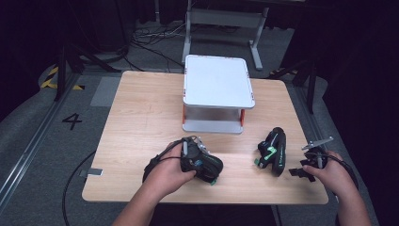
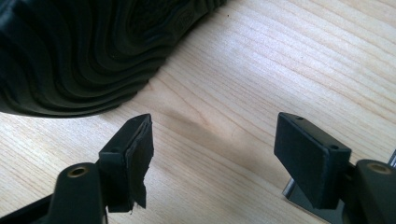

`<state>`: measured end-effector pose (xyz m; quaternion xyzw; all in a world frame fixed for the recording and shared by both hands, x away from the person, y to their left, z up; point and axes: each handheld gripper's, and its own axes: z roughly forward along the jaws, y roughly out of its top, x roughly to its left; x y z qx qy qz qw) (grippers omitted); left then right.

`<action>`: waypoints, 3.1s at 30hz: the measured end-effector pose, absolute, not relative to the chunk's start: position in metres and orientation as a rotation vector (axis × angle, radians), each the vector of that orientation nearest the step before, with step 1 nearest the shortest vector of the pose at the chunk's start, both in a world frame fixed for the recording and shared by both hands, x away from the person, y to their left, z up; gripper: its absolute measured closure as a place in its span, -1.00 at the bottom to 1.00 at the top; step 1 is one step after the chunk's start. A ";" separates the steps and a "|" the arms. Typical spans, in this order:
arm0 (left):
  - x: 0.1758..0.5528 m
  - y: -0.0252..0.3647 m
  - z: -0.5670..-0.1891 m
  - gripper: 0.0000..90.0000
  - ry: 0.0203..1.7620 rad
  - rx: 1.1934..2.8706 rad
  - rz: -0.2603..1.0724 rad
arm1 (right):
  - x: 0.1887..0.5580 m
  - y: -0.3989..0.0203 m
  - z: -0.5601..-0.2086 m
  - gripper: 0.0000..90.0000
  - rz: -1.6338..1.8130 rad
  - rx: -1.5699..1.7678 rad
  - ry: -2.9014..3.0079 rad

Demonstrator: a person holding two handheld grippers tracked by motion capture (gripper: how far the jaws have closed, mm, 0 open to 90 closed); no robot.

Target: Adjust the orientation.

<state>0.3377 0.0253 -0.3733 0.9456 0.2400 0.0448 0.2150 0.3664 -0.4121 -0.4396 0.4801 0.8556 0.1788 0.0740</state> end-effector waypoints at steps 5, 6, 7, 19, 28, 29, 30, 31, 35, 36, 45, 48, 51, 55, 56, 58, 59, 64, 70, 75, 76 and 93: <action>0.360 0.004 -0.369 0.53 0.627 2.650 0.181 | 0.365 -0.410 -0.442 -0.36 0.528 1.426 2.587; 0.364 -0.001 -0.369 0.52 0.620 2.648 0.212 | 0.366 -0.410 -0.442 -0.36 0.529 1.422 2.590; 0.364 -0.001 -0.369 0.52 0.620 2.648 0.212 | 0.366 -0.410 -0.442 -0.36 0.529 1.422 2.590; 0.404 -0.024 -0.389 0.46 0.653 2.643 0.278 | 0.365 -0.412 -0.439 -0.36 0.544 1.410 2.574; 0.414 -0.027 -0.402 0.12 0.675 2.624 0.311 | 0.364 -0.409 -0.435 -0.38 0.557 1.390 2.570; 0.413 -0.028 -0.402 -0.02 0.671 2.627 0.333 | 0.365 -0.410 -0.434 -0.40 0.562 1.392 2.552; 0.412 -0.029 -0.401 -0.13 0.671 2.633 0.351 | 0.365 -0.410 -0.433 -0.40 0.563 1.394 2.544; 0.411 -0.029 -0.400 -0.14 0.674 2.631 0.353 | 0.365 -0.410 -0.433 -0.40 0.564 1.393 2.537; 0.399 -0.030 -0.383 -0.22 0.680 2.588 0.346 | 0.365 -0.411 -0.432 -0.40 0.545 1.383 2.540; 0.396 -0.031 -0.379 -0.22 0.670 2.585 0.333 | 0.365 -0.412 -0.431 -0.40 0.540 1.381 2.530; 0.379 -0.050 -0.366 0.13 0.570 2.623 0.196 | 0.363 -0.411 -0.429 -0.40 0.536 1.377 2.526; 0.381 -0.061 -0.372 0.33 0.547 2.640 0.148 | 0.361 -0.412 -0.429 -0.40 0.540 1.373 2.526; 0.384 -0.065 -0.375 0.63 0.554 2.638 0.130 | 0.361 -0.413 -0.429 -0.40 0.539 1.377 2.527; 0.384 -0.064 -0.376 0.95 0.581 2.630 0.116 | 0.360 -0.415 -0.429 -0.39 0.538 1.377 2.525; 0.383 -0.063 -0.374 0.95 0.580 2.631 0.125 | 0.361 -0.415 -0.428 -0.39 0.540 1.377 2.525; 0.380 -0.057 -0.370 0.96 0.586 2.629 0.135 | 0.362 -0.414 -0.428 -0.39 0.540 1.375 2.526; 0.378 -0.053 -0.368 0.96 0.592 2.625 0.140 | 0.363 -0.413 -0.428 -0.39 0.538 1.374 2.529; 0.365 -0.024 -0.358 0.96 0.612 2.622 0.156 | 0.367 -0.408 -0.429 -0.38 0.543 1.353 2.543; 0.349 0.004 -0.367 0.96 0.640 2.636 0.119 | 0.370 -0.400 -0.428 -0.35 0.546 1.331 2.559; 0.345 0.001 -0.375 0.93 0.605 2.631 0.102 | 0.368 -0.400 -0.427 -0.35 0.530 1.338 2.561; 0.346 0.001 -0.375 0.90 0.607 2.626 0.098 | 0.367 -0.400 -0.427 -0.35 0.531 1.341 2.559; 0.363 0.074 -0.357 -0.20 0.946 2.494 0.340 | 0.363 -0.415 -0.416 -0.33 0.616 1.359 2.493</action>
